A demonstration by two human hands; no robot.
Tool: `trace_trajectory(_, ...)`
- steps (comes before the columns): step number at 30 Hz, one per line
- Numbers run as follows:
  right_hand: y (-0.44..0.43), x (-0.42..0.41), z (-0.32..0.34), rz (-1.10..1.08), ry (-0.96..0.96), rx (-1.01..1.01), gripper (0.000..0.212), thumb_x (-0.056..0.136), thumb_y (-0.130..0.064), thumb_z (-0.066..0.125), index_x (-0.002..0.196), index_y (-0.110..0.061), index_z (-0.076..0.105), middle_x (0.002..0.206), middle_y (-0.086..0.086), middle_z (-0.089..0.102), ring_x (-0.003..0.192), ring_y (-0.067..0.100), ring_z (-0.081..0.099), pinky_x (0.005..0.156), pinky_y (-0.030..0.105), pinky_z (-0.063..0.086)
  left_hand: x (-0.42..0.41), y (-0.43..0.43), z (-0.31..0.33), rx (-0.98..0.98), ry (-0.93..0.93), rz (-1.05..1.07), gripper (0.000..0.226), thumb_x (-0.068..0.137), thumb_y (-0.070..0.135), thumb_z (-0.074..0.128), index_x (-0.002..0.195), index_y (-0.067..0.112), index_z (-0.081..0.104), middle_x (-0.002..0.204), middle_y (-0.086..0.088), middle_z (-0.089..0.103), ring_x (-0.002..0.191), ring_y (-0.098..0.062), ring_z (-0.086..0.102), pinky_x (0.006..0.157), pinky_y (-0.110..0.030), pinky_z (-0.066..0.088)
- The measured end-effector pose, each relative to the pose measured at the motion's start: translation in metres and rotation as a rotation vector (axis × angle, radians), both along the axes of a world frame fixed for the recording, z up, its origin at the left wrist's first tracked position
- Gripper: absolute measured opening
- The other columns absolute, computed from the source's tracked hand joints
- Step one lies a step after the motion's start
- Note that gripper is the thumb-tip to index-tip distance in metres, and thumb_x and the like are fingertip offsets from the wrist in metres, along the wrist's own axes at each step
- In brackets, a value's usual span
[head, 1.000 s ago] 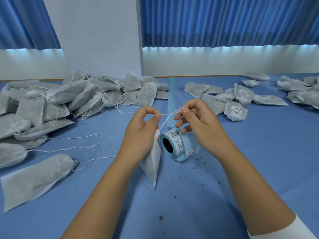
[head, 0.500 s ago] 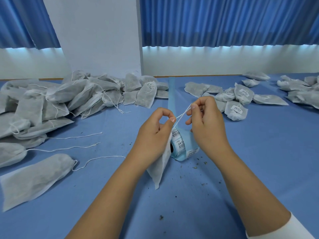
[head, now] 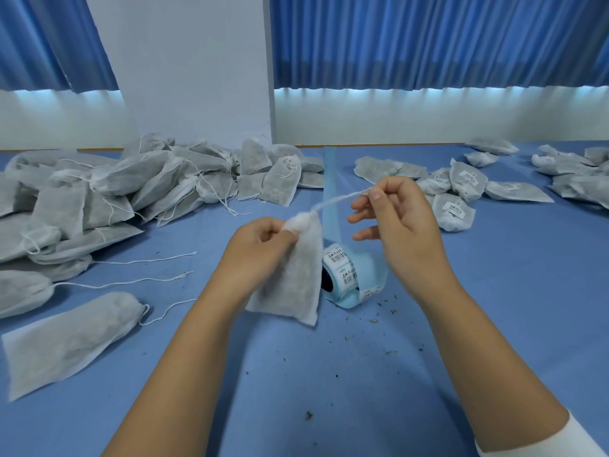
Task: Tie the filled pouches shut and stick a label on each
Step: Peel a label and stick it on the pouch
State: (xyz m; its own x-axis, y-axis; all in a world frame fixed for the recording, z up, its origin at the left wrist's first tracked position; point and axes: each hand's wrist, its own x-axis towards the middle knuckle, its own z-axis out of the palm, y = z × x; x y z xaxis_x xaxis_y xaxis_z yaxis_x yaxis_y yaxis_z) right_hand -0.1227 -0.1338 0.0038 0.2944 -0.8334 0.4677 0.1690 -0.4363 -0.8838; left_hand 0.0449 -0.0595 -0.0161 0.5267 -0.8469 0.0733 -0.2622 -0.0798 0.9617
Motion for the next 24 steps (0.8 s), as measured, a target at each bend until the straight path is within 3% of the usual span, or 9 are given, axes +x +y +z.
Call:
trace_trajectory(3,0.008,0.003,-0.002,0.022,0.088,-0.135,0.016,0.101,-0.009,0.047,0.091,-0.020,0.052,0.087,-0.006,0.065,0.082,0.010,0.063,0.065,0.028,0.053,0.006,-0.001,0.000,-0.099,0.114,0.100,0.005,0.095,0.029,0.062,0.090,0.027,0.063,0.089,-0.005,0.069,0.078,-0.020,0.061,0.073,-0.034,0.047)
trace_trajectory(7,0.024,0.011,-0.008,0.043,0.245,-0.351,0.011,0.097,-0.015,0.051,0.091,-0.023,0.054,0.089,-0.010,0.061,0.084,0.017,0.060,0.070,0.032,0.050,0.007,-0.002,-0.002,-0.076,0.026,0.205,0.022,0.100,0.043,0.050,0.090,0.025,0.058,0.082,-0.001,0.064,0.075,-0.022,0.058,0.074,-0.041,0.051)
trace_trajectory(10,0.029,0.016,-0.012,0.037,0.418,-0.546,0.006,0.096,-0.018,0.051,0.093,-0.018,0.057,0.092,-0.010,0.057,0.087,0.007,0.053,0.074,0.021,0.043,0.007,-0.005,-0.002,-0.023,0.059,0.209,0.041,0.100,0.050,0.044,0.084,0.015,0.055,0.077,-0.001,0.057,0.072,-0.023,0.051,0.067,-0.039,0.044)
trace_trajectory(13,0.029,0.017,-0.015,0.053,0.517,-0.601,0.007,0.096,-0.017,0.052,0.094,-0.013,0.058,0.094,-0.006,0.057,0.089,0.013,0.050,0.077,0.024,0.042,0.005,-0.007,-0.002,0.034,0.095,0.204,0.043,0.101,0.051,0.041,0.083,0.017,0.059,0.077,-0.001,0.059,0.069,-0.020,0.053,0.063,-0.032,0.041)
trace_trajectory(18,0.026,0.016,-0.015,0.043,0.619,-0.662,0.006,0.096,-0.013,0.057,0.095,-0.009,0.061,0.098,-0.003,0.057,0.094,0.016,0.045,0.086,0.022,0.036,0.000,-0.001,0.003,-0.067,0.586,0.050,0.036,0.103,0.044,0.045,0.093,0.018,0.068,0.077,0.004,0.077,0.069,-0.010,0.074,0.052,-0.023,0.054)
trace_trajectory(22,0.023,0.015,-0.017,0.023,0.656,-0.649,0.006,0.095,-0.012,0.058,0.096,-0.008,0.062,0.106,0.000,0.055,0.103,0.016,0.044,0.091,0.019,0.034,0.004,0.003,0.007,-0.095,0.817,-0.178,0.039,0.103,0.034,0.038,0.119,0.008,0.062,0.102,-0.011,0.076,0.084,-0.021,0.074,0.062,-0.032,0.059)
trace_trajectory(24,0.021,0.014,-0.017,0.005,0.644,-0.628,0.005,0.095,-0.011,0.059,0.096,-0.007,0.062,0.107,0.001,0.055,0.104,0.017,0.043,0.091,0.015,0.032,0.004,0.005,0.010,-0.110,0.850,-0.272,0.040,0.097,0.030,0.043,0.119,0.003,0.063,0.108,-0.017,0.073,0.088,-0.025,0.072,0.071,-0.033,0.060)
